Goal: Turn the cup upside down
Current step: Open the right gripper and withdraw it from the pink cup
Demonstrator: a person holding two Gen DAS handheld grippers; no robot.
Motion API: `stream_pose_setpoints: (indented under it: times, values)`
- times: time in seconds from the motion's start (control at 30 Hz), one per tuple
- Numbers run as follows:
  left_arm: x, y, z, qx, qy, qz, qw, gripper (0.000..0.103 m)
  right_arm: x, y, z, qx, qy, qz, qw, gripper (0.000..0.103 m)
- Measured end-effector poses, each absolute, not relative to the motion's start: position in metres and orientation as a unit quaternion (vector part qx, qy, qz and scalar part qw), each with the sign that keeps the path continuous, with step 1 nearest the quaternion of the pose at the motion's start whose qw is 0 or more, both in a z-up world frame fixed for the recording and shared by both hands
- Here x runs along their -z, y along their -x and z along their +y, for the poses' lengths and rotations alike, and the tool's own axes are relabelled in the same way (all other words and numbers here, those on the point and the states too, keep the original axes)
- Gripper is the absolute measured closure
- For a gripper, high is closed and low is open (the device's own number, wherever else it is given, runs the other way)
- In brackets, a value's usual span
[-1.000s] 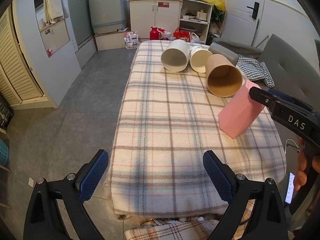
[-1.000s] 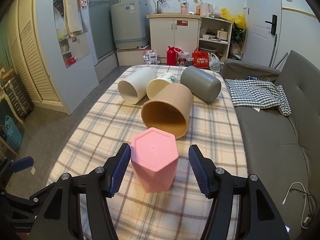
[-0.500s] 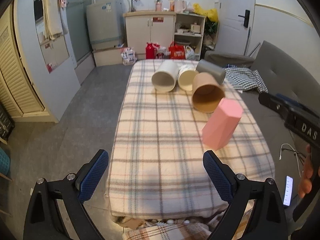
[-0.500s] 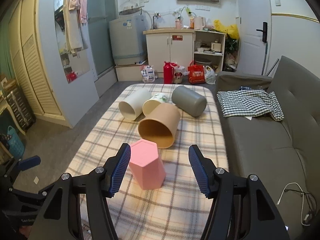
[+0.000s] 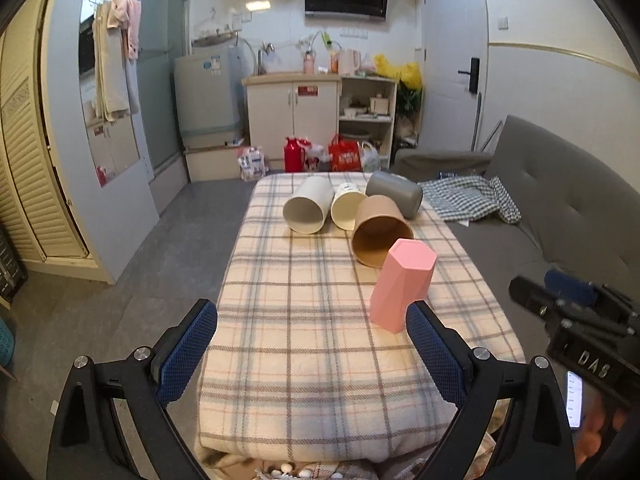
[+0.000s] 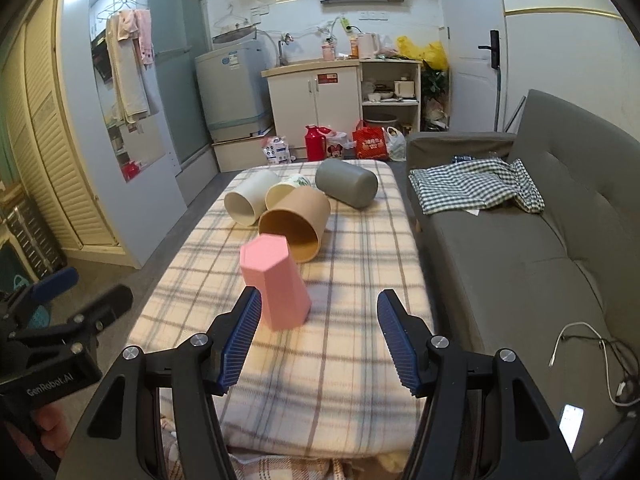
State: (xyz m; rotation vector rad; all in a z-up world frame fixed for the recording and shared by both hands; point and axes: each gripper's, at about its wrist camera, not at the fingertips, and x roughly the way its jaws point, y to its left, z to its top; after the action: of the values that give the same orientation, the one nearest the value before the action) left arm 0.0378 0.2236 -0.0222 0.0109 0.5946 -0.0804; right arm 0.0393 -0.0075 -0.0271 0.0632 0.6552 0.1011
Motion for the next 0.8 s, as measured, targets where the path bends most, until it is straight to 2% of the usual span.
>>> stream_pose_setpoints:
  times: [0.27,0.33,0.37,0.4,0.63,0.67,0.8]
  values:
    - [0.029,-0.018,0.226,0.039,-0.004,0.26,0.965,0.005,0.047,-0.024,-0.007,-0.032,-0.03,0.332,0.942,0.042]
    - [0.032,-0.019,0.225,0.045,-0.001,0.263,0.964,0.005,0.049,-0.022,-0.008,-0.025,-0.031,0.335,0.941,0.035]
    - [0.032,-0.019,0.224,0.048,0.001,0.263,0.964,0.005,0.049,-0.021,-0.009,-0.024,-0.033,0.333,0.942,0.025]
    - [0.033,-0.019,0.224,0.048,0.001,0.265,0.963,0.005,0.049,-0.02,-0.009,-0.022,-0.035,0.331,0.943,0.02]
    - [0.04,-0.019,0.225,0.034,-0.005,0.274,0.961,0.005,0.054,-0.026,-0.009,-0.009,-0.031,0.335,0.942,0.011]
    - [0.04,-0.019,0.227,0.032,-0.003,0.275,0.961,0.001,0.055,-0.027,-0.009,-0.01,-0.029,0.337,0.941,0.011]
    - [0.04,-0.018,0.232,0.023,0.004,0.271,0.962,0.0,0.055,-0.027,-0.007,-0.011,-0.026,0.335,0.942,0.007]
